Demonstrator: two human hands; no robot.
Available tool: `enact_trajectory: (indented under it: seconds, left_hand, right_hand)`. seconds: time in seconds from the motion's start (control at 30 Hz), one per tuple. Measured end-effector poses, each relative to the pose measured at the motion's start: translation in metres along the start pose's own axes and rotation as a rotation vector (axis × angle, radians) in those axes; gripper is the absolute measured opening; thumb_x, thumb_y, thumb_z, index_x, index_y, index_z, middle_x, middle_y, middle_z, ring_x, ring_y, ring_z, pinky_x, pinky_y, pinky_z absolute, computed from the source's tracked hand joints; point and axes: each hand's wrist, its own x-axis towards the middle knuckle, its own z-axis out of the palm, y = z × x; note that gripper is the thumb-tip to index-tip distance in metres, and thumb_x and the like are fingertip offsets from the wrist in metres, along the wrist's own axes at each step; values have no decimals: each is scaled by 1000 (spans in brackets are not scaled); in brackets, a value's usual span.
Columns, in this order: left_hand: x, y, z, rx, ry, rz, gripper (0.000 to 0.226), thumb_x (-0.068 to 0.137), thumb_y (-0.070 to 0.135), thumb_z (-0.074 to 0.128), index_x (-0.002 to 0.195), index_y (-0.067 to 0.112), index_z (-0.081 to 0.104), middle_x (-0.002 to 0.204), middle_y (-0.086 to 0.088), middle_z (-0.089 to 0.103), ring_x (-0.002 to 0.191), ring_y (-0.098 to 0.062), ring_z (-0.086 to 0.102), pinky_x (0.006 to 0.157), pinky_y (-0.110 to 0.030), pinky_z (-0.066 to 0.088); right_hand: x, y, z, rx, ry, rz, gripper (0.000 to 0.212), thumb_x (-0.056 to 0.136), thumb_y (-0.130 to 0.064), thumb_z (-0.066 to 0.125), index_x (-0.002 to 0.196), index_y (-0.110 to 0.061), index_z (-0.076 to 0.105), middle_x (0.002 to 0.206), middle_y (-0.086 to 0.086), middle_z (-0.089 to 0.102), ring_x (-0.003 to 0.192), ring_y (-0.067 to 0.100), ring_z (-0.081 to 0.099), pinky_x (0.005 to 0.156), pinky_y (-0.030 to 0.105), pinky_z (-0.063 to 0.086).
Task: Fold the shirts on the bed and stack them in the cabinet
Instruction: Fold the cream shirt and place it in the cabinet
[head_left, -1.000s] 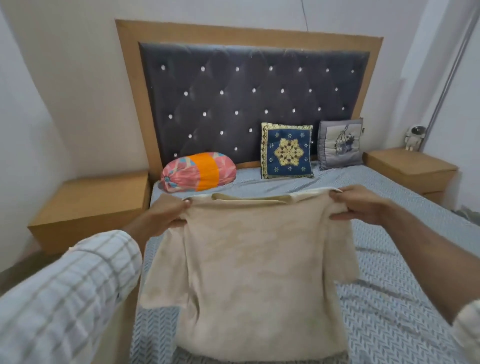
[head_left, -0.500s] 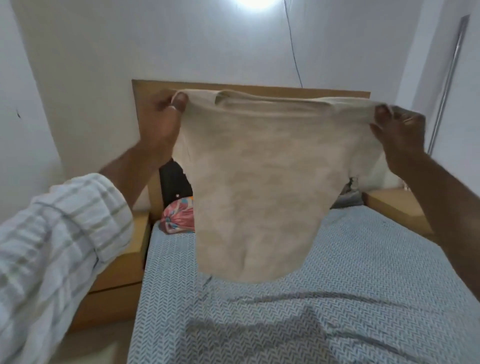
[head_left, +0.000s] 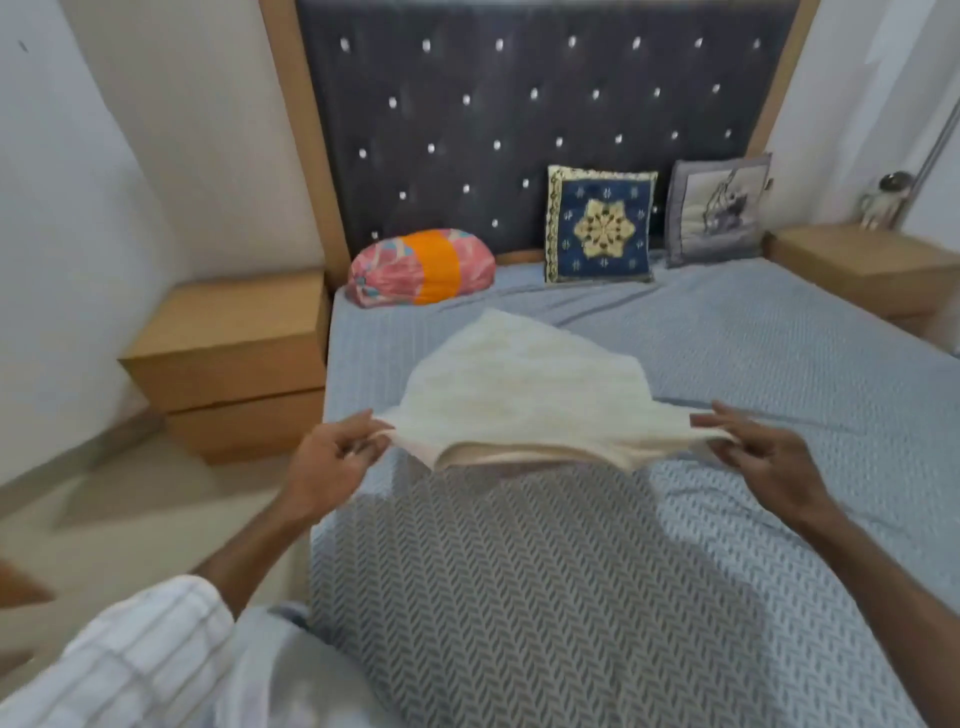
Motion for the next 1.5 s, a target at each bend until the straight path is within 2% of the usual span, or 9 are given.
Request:
enact_trajectory:
  seconds: [0.2,0.37,0.53,0.67,0.83,0.93,1.17,1.33,1.5]
  left_hand:
    - [-91,-91,73,307,-343,-173,18,94,20,68,109,15,77,123,-4,71,132,-19,53,102,-30,40]
    - [-133,-130,93,588,-648,-66,30,88,26,70,117,22,75,128,-5,62,126,-26,51,105,-35,40]
    - [-146,-116,106,783,-583,293,49,67,48,66,106,20,73,112,-3,68,125,-32,55,102,-52,38]
    - [-146,-92,132,845,-776,333,56,77,52,67,120,18,58,114,-2,61,109,-24,55,87,-39,49]
    - [-146,-79,151,835,-813,238,27,91,20,51,117,14,57,113,-7,60,106,-26,52,82,-41,50]
    - [-150,-77,150,700,-800,240,28,92,16,48,117,16,62,107,-4,66,102,-23,57,82,-39,50]
    - [-161,-83,150,574,-836,295,42,81,34,66,121,19,61,102,0,61,99,-20,55,84,-34,47]
    - [-157,-100,143,805,-848,310,67,63,32,68,126,23,49,122,4,46,117,-18,38,99,-35,36]
    - [-154,-112,136,532,-703,166,42,69,13,66,110,17,64,105,0,56,104,-22,49,89,-41,47]
  right_hand:
    - [-107,92,40,-183,-254,266,29,88,6,68,110,-13,75,126,0,63,139,25,44,112,32,35]
    - [-156,133,42,-663,-727,344,40,95,-16,62,134,-21,61,156,10,40,150,30,25,117,40,26]
    - [-188,119,77,-776,-353,19,64,62,-35,55,119,-9,69,127,23,60,110,42,62,83,55,50]
    - [-198,99,121,-815,-502,-220,54,75,-57,63,116,-21,60,111,3,59,102,27,55,80,42,44]
    - [-196,109,144,-813,-485,-217,13,85,-27,58,93,-19,62,86,1,63,78,28,60,67,36,40]
    - [-196,109,132,-748,-425,-182,16,82,-25,52,83,-15,64,73,2,62,66,27,58,61,34,41]
    - [-212,111,116,-775,-610,-99,38,82,-55,53,103,-24,60,92,-6,58,84,18,52,69,31,36]
    - [-216,106,119,-776,-674,-148,48,74,-44,55,118,-24,57,107,-3,55,97,22,51,78,35,42]
    - [-207,89,129,-811,-639,-132,49,68,-46,52,110,-23,60,100,-4,58,90,21,54,76,37,45]
